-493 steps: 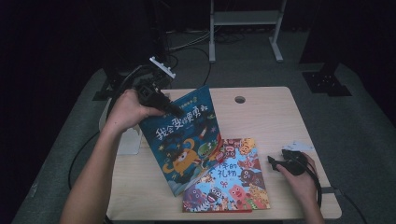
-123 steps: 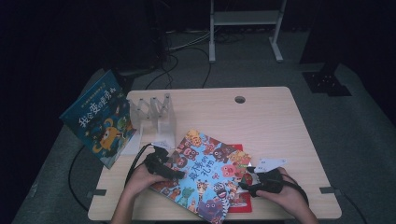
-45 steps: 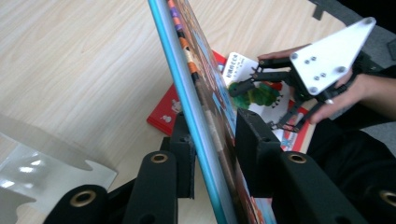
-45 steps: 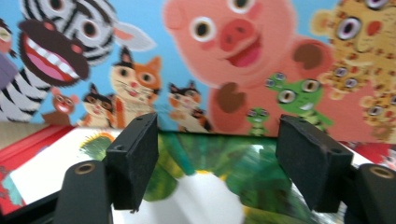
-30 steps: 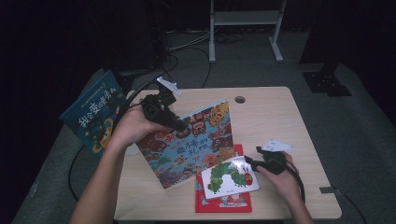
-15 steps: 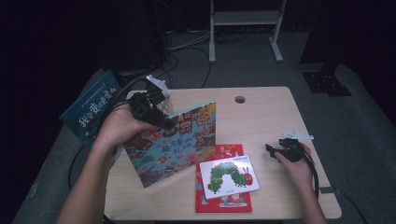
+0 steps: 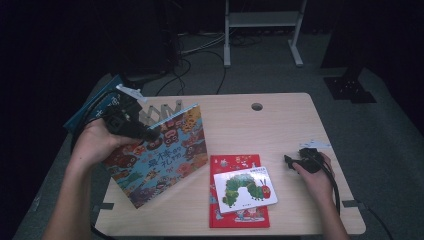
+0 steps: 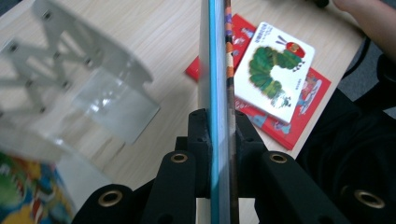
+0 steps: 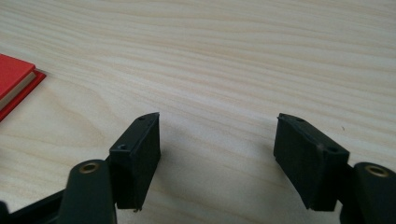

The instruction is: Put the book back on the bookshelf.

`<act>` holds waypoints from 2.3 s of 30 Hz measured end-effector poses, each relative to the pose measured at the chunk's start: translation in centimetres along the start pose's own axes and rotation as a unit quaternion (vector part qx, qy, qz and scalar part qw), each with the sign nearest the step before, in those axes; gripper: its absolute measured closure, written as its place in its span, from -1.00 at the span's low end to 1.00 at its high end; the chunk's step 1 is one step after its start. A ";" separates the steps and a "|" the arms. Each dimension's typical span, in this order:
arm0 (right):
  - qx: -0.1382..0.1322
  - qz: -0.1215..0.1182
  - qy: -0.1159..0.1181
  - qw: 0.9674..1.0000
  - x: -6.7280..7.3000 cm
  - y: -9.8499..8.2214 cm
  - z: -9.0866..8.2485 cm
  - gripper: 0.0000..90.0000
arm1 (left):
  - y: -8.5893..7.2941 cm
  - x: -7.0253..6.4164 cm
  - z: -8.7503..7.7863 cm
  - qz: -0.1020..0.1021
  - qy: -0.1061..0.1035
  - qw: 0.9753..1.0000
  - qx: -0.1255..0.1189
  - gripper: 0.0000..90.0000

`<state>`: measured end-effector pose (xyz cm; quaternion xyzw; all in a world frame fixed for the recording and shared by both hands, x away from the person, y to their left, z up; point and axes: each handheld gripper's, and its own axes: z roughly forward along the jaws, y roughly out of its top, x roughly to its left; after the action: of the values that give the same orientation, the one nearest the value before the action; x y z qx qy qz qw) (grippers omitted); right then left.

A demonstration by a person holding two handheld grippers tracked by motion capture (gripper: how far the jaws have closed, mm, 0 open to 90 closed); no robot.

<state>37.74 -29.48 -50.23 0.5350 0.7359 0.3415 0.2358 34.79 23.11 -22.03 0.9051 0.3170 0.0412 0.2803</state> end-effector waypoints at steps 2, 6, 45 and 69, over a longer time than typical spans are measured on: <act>0.000 0.000 -0.001 1.000 0.0 0.0 0.0 -0.33 | -1.0 0.4 -0.5 -0.011 0.005 1.000 -0.005 0.78; 0.000 0.002 -0.003 1.000 -0.1 0.1 0.1 -0.35 | -3.3 1.2 -1.7 -0.033 0.017 0.999 -0.011 0.78; 0.003 0.002 -0.004 1.000 -0.3 0.2 0.3 -0.39 | -9.9 7.0 -5.5 -0.184 0.146 0.972 -0.015 0.78; 0.003 0.001 -0.004 1.000 -0.3 0.2 0.3 -0.39 | -7.8 9.6 -2.6 -0.224 0.185 0.956 -0.035 0.78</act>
<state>38.16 -29.64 -50.24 0.5379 0.7353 0.3374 0.2369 37.46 35.08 -24.96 0.7770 0.5561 0.1555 0.2506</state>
